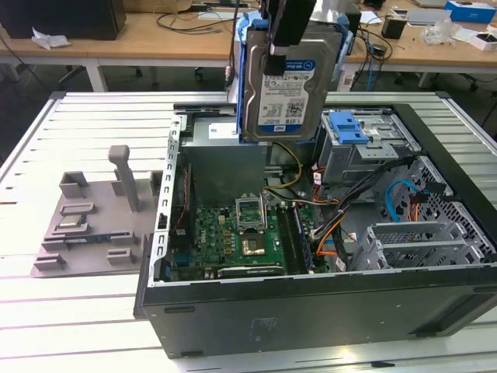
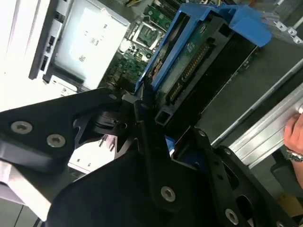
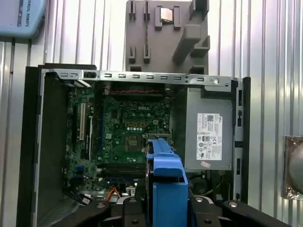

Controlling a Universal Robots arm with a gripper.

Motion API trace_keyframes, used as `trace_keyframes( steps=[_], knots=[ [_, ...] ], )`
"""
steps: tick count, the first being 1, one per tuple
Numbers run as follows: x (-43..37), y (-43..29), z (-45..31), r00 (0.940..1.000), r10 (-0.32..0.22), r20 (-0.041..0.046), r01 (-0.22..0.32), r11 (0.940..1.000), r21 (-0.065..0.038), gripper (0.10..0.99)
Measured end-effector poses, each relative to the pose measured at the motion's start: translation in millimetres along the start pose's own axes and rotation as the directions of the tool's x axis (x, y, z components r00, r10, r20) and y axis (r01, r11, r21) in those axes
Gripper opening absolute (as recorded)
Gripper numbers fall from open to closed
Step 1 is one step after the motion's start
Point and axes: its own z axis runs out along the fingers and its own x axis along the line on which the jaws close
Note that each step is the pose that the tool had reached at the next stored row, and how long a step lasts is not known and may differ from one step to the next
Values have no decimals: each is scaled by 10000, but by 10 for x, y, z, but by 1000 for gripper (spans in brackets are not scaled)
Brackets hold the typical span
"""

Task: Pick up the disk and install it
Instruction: 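Pick up the disk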

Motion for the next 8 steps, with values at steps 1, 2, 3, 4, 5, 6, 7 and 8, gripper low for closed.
trace_keyframes(
  steps=[1, 2, 3, 4, 5, 6, 7, 8],
  knots=[
    [181, 8, -1, 10000, 1, 1, -1, 10000, 0, 369],
    [229, 10, -1, 10000, 1, 0, -1, 10000, 0, 369],
    [261, 12, -3, 10000, 1, -1, -1, 10000, -1, 369],
    [295, 13, -3, 10000, 0, -1, 0, 10000, 0, 369],
    [328, 14, -3, 10000, 0, 1, 0, 10000, 0, 369],
    [364, 16, -3, 10000, 0, 0, 0, 10000, 0, 369],
    [397, 17, -4, 10000, 0, 0, 0, 10000, 0, 369],
    [431, 19, -4, 10000, 0, 0, 0, 10000, 1, 369]
  ],
)
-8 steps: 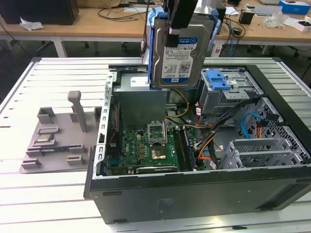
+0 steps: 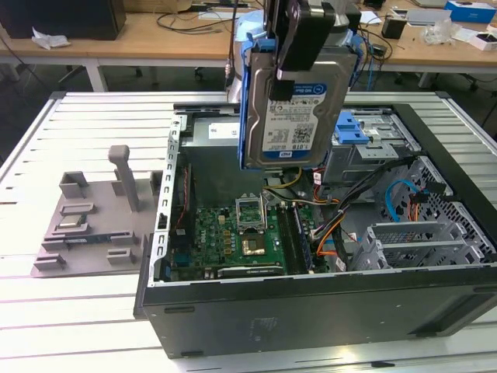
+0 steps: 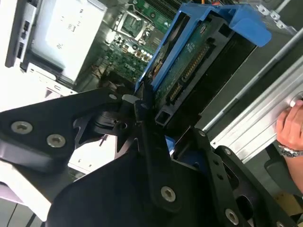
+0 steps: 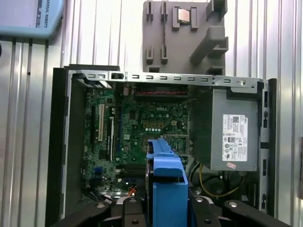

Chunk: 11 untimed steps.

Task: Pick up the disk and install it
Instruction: 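Pick up the disk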

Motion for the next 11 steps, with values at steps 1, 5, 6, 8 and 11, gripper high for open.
trace_keyframes(
  steps=[1, 5, 6, 8, 11],
  knots=[
    [35, 1, 0, 10000, 0, 0, 0, 10000, 0, 369],
    [295, 10, -1, 10000, 1, -1, -1, 10000, -1, 369],
    [331, 11, -2, 10000, 0, -2, 0, 10000, -1, 369],
    [396, 7, -2, 10000, 1, -1, -1, 10000, -1, 369],
    [452, -109, 2, 10000, 2, 2, -2, 10000, -16, 369]
  ],
)
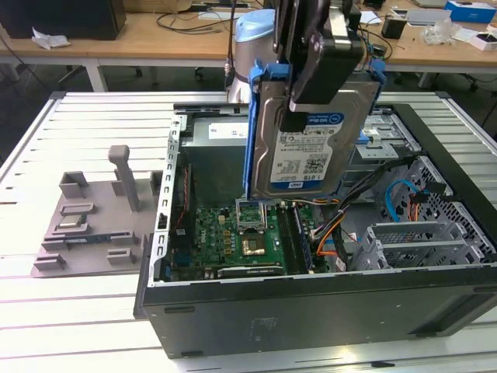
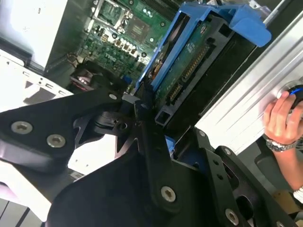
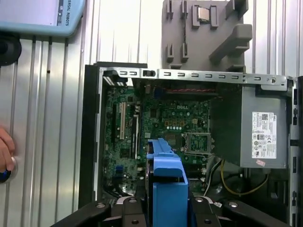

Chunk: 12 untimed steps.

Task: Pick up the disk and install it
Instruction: 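Pick up the disk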

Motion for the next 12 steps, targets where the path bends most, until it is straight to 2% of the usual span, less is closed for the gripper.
trace_keyframes(
  steps=[1, 4, 8, 12],
  knots=[
    [13, -89, -1, 10000, -2, -2, 2, 10000, -12, 369],
    [42, -233, 2, 10000, -2, -2, 2, 10000, -32, 369],
    [169, -344, 15, 10000, -1, -1, 1, 10000, -38, 369],
    [248, -412, 22, 10000, 0, -1, 0, 10000, -41, 369]
  ],
)
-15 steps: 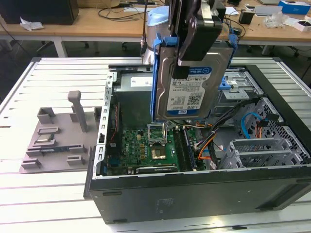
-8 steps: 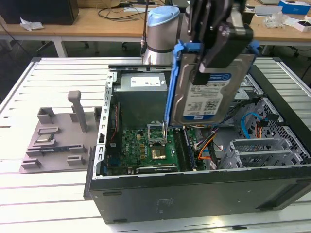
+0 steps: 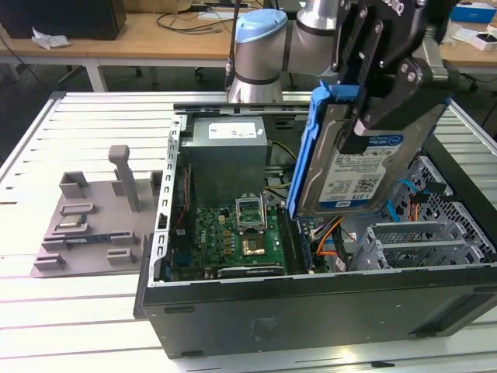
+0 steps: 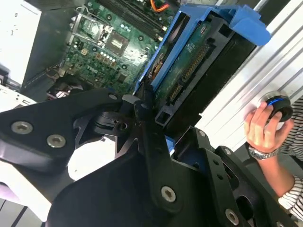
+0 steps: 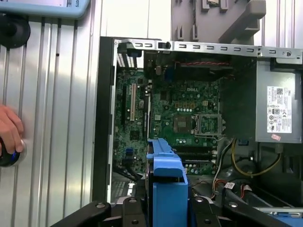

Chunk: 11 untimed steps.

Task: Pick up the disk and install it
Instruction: 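Pick up the disk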

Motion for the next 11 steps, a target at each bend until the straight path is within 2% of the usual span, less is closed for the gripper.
trace_keyframes(
  steps=[2, 4, 5, 7, 11],
  knots=[
    [74, -99, 10, 10000, -1, 1, 1, 10000, -12, 369],
    [104, -170, 16, 10000, 1, 1, -1, 10000, -23, 369],
    [120, -237, 19, 10000, 0, 1, 0, 10000, -34, 369],
    [134, -406, 27, 10000, 0, 2, 0, 10000, -56, 369],
    [142, -590, 29, 10000, 0, 2, 0, 10000, -85, 369]
  ],
)
